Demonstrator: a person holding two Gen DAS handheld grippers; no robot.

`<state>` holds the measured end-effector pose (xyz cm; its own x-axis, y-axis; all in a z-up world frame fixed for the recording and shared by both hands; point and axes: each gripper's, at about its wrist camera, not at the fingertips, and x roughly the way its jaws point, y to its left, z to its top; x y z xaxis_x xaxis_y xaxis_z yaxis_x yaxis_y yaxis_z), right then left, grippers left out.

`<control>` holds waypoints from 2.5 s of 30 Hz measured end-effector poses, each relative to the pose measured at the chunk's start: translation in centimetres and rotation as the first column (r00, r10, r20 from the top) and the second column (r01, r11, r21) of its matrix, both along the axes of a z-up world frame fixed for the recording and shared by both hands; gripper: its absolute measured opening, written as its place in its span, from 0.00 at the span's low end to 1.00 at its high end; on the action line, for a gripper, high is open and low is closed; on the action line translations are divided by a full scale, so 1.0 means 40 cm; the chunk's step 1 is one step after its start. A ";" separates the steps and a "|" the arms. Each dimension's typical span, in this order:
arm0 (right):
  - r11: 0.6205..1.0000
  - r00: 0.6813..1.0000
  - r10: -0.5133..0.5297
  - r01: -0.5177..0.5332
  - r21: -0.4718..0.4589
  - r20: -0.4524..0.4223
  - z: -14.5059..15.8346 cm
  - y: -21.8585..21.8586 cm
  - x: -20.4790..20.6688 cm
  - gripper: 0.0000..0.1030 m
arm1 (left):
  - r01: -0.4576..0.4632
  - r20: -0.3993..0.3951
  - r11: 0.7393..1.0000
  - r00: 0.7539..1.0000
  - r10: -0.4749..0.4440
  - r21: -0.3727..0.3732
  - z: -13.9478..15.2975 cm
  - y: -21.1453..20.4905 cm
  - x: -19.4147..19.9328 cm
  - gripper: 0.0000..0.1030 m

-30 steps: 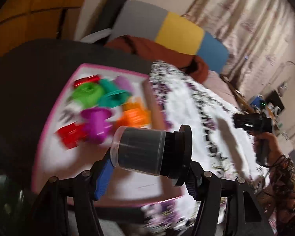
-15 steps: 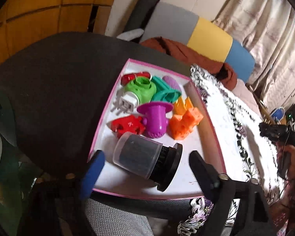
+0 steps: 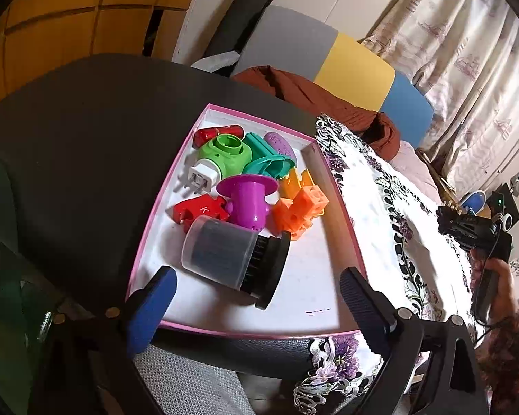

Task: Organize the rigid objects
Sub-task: 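Carry the black cylindrical cup into the pink tray and open the left tool, then carry the brown peg holder into the pink tray and open the right tool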

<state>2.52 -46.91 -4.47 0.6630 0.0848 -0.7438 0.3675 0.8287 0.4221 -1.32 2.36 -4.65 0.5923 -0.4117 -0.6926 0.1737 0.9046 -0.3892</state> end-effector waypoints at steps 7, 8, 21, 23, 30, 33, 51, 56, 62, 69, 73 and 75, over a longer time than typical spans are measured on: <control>0.995 0.993 0.102 -0.103 0.018 0.053 0.023 0.126 -0.039 0.13 | 0.007 0.010 0.999 1.000 -0.006 -0.044 0.016 0.013 0.002 0.93; 0.993 0.992 0.115 -0.116 0.014 0.057 0.025 0.144 -0.044 0.13 | 0.009 0.012 0.999 1.000 -0.008 -0.052 0.019 0.014 0.002 0.93; 0.906 0.905 0.412 -0.419 0.056 0.108 0.074 0.497 -0.110 0.13 | 0.004 0.078 1.000 0.997 -0.003 -0.020 0.053 0.019 -0.013 0.98; 0.877 0.877 0.467 -0.476 0.068 0.113 0.078 0.561 -0.114 0.13 | 0.002 0.093 1.000 0.996 -0.001 -0.005 0.060 0.019 -0.017 0.99; 0.826 0.829 0.554 -0.559 0.077 0.076 0.057 0.719 -0.111 0.13 | -0.043 0.128 0.998 0.991 0.037 0.037 0.078 0.035 -0.023 1.00; 0.825 0.829 0.559 -0.560 0.078 0.035 0.039 0.752 -0.096 0.13 | -0.082 0.136 0.994 0.988 0.071 0.078 0.081 0.048 -0.019 1.00; 0.838 0.835 0.542 -0.545 -0.005 -0.097 -0.001 0.829 -0.077 0.13 | -0.209 0.206 0.970 0.962 0.180 0.125 0.124 0.082 -0.024 1.00; 0.843 0.839 0.534 -0.538 -0.010 -0.109 -0.006 0.832 -0.077 0.13 | -0.236 0.196 0.958 0.959 0.203 0.161 0.115 0.082 -0.021 1.00; 0.846 0.843 0.527 -0.532 -0.022 -0.111 -0.010 0.836 -0.081 0.16 | -0.276 0.200 0.945 0.950 0.241 0.175 0.119 0.090 -0.021 1.00; 0.855 0.852 0.511 -0.518 -0.036 -0.113 -0.008 0.826 -0.082 0.16 | -0.288 0.190 0.937 0.949 0.252 0.197 0.121 0.082 -0.020 1.00; 0.870 0.867 0.485 -0.491 -0.038 -0.114 -0.009 0.812 -0.079 0.16 | -0.288 0.194 0.934 0.949 0.249 0.209 0.122 0.077 -0.021 1.00; 0.870 0.867 0.485 -0.492 -0.038 -0.115 -0.005 0.814 -0.079 0.16 | -0.289 0.194 0.933 0.949 0.249 0.213 0.121 0.074 -0.021 1.00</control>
